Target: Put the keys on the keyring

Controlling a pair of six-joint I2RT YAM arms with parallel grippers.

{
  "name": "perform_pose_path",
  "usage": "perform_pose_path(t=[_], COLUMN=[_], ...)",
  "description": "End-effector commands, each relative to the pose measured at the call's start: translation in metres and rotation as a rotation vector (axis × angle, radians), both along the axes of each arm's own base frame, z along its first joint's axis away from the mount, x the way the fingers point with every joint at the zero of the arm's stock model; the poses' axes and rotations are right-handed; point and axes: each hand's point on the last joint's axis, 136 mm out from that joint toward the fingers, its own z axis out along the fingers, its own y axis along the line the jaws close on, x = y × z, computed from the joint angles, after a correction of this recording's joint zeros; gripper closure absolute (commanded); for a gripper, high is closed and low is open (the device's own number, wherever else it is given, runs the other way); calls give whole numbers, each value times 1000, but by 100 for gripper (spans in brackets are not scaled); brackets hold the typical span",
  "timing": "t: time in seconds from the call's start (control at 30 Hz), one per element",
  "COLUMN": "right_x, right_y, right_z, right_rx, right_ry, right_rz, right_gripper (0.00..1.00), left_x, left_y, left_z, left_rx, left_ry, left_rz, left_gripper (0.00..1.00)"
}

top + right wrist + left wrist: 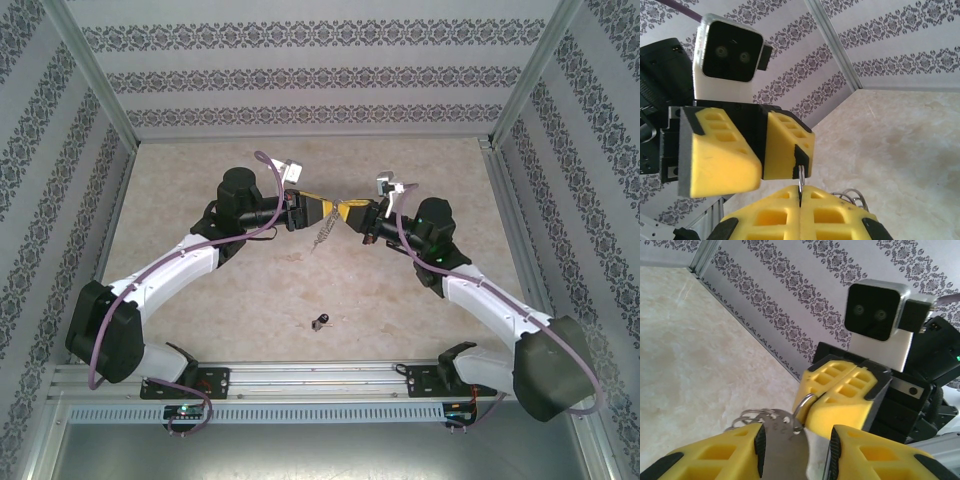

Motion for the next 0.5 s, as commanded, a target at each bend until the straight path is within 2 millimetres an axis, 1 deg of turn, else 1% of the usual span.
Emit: perform_pose_path(t=[0.0, 0.47], right_x=[1, -1], right_y=[0, 1], right_z=[20, 23], right_rx=[44, 57], right_ry=[-54, -52], right_rz=[10, 12], right_gripper=[100, 100], left_x=[-6, 1], left_y=[4, -4], left_z=[21, 15], left_rx=[-47, -73], left_ry=[-59, -29], left_rz=[-13, -44], left_gripper=[59, 58])
